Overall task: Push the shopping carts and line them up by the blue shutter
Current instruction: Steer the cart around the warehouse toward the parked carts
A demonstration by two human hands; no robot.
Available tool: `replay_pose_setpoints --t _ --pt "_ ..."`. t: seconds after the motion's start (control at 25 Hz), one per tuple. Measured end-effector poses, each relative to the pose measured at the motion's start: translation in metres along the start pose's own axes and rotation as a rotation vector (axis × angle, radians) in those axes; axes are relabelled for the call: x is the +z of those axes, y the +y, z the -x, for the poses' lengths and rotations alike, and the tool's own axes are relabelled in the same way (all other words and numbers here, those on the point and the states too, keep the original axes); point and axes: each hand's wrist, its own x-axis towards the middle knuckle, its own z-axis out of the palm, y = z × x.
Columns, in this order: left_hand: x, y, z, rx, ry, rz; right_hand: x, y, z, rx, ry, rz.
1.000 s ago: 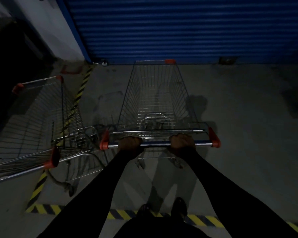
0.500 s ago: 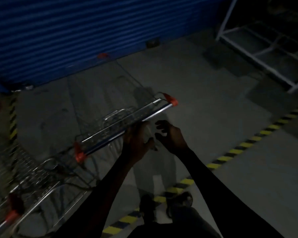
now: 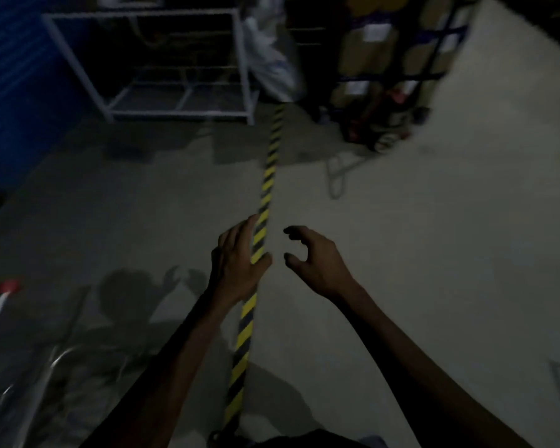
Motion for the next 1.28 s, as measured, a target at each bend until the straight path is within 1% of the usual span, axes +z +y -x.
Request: replay_pose_setpoints --t 0.08,0.2,0.32,0.56,0.64,0.76,0.92,1.08,1.28 --pt "0.052 0.068 -0.027 0.078 -0.051 0.034 -0.066 0.048 0.020 0.064 0.094 0.020" --pt "0.148 0.193 -0.057 0.239 -0.141 0.085 -0.182 0.131 0.062 0.158 0.245 0.128" --pt "0.234 0.307 -0.074 0.357 -0.260 0.137 -0.283 0.204 0.102 0.275 0.363 0.226" --pt "0.376 0.475 -0.119 0.596 -0.484 0.153 -0.433 0.325 0.163 0.574 0.547 0.332" --pt "0.423 0.532 -0.138 0.695 -0.549 0.152 -0.480 0.363 0.183 0.671 0.619 0.386" --pt "0.488 0.630 -0.151 0.878 -0.676 0.148 -0.550 0.409 0.222 0.865 0.753 0.432" --pt "0.564 0.763 -0.130 1.165 -0.808 0.124 -0.633 0.458 0.295 1.094 0.931 0.492" --pt "0.623 0.882 -0.062 1.431 -0.869 0.134 -0.698 0.497 0.389 1.289 1.091 0.553" --pt "0.708 1.015 0.043 1.672 -0.794 0.093 -0.785 0.555 0.529 1.455 1.173 0.629"
